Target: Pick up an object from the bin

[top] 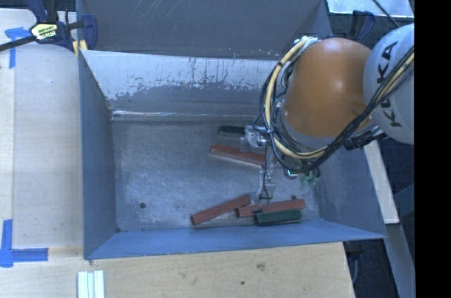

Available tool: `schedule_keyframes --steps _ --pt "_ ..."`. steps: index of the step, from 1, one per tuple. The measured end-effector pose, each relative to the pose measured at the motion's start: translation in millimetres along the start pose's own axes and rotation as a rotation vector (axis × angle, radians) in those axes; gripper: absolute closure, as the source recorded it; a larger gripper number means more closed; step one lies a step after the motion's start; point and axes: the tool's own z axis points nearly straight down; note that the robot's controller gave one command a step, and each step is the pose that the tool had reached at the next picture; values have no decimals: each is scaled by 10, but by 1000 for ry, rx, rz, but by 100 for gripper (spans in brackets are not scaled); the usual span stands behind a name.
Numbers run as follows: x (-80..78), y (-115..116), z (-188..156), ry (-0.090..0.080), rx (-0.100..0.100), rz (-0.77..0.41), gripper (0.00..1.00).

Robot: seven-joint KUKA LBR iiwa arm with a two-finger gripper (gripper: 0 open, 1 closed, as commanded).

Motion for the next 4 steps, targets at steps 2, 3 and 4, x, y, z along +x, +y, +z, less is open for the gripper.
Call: schedule_keyframes --steps 2,3,4 --pt "-185 327 1113 -12 0 -97 0" --pt "-43 400 1299 -13 1 -67 0" --pt "-15 492 1251 -13 3 -39 0"
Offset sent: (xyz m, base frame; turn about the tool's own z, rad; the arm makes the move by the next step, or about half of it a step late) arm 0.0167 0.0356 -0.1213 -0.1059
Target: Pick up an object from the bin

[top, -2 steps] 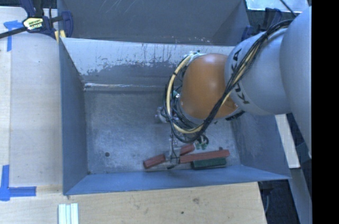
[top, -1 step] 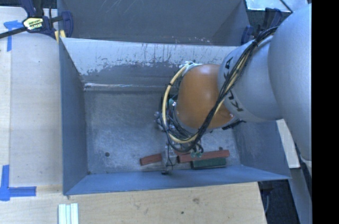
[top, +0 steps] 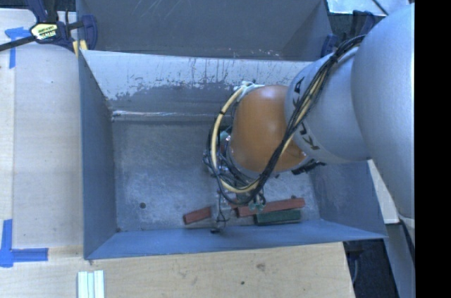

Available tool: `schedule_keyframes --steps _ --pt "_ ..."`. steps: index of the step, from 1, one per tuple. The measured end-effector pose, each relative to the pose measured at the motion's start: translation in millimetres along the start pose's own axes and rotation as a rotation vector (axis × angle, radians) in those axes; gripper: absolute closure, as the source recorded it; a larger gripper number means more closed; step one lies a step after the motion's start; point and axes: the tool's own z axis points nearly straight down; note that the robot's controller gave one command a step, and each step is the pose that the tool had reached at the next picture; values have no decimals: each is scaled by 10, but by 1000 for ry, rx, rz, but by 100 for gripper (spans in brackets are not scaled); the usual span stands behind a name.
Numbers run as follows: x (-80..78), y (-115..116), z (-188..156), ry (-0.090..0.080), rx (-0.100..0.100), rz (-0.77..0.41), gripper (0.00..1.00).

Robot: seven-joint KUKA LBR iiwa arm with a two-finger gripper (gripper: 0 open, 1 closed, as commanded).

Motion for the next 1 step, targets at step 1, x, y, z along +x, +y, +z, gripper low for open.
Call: schedule_keyframes --steps 1 --pt "66 494 -46 4 -2 -9 0"
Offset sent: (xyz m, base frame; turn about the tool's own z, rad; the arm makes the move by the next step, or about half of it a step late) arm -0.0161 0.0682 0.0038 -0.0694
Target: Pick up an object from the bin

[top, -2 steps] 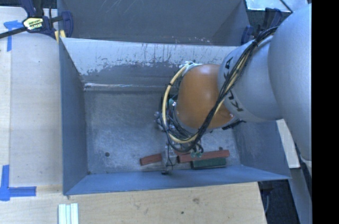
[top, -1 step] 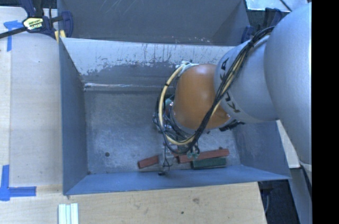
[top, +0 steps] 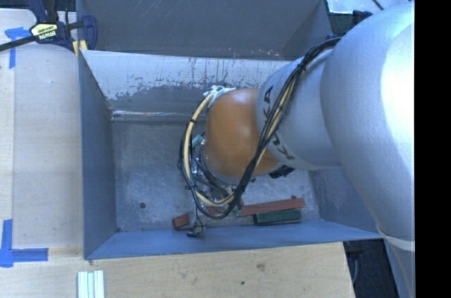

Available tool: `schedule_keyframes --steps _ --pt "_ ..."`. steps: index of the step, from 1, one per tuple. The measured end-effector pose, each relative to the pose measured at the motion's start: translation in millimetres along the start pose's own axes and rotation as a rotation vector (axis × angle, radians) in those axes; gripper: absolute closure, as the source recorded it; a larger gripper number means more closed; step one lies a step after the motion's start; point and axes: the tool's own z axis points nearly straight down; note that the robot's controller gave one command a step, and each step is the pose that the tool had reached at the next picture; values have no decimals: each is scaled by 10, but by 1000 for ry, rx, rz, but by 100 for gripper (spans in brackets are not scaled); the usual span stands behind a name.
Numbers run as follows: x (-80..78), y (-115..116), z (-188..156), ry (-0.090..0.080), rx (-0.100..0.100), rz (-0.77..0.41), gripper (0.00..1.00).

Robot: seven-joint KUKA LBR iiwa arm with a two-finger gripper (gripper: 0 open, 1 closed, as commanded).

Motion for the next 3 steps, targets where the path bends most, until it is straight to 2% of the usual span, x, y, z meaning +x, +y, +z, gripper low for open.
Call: schedule_keyframes --steps 1,2,3 --pt "58 196 -10 2 -2 -60 100" --pt "7 198 -24 -18 -5 -57 0" --pt "47 198 -8 -3 -3 -59 100"
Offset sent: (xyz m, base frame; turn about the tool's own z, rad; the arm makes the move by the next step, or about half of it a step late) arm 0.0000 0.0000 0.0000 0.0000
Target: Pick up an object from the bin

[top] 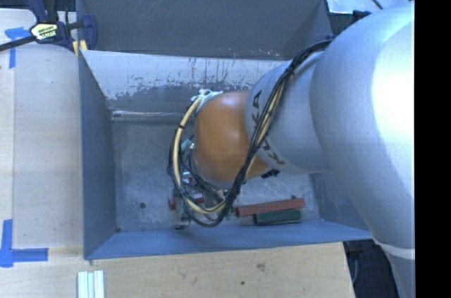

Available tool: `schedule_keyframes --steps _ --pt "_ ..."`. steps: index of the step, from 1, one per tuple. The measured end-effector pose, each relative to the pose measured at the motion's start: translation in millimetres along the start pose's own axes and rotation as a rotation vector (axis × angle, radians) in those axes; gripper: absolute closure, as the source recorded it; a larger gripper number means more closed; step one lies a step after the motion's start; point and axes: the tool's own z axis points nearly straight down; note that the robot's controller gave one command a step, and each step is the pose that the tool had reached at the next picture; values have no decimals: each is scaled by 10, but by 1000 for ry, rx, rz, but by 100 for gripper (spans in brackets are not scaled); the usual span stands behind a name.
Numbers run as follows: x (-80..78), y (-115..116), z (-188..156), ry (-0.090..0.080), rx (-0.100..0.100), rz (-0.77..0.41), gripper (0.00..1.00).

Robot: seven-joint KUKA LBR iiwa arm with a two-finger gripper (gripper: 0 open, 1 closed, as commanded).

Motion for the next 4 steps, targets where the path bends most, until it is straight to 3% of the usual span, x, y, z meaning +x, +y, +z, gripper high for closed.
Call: schedule_keyframes --steps 1,2,3,4 --pt "0 0 0 0 0 0 100" --pt "-43 272 -824 -1 -1 -24 100" --pt "-83 385 -3 -8 -1 -34 0" --pt "-114 -70 -49 2 -1 -67 0"
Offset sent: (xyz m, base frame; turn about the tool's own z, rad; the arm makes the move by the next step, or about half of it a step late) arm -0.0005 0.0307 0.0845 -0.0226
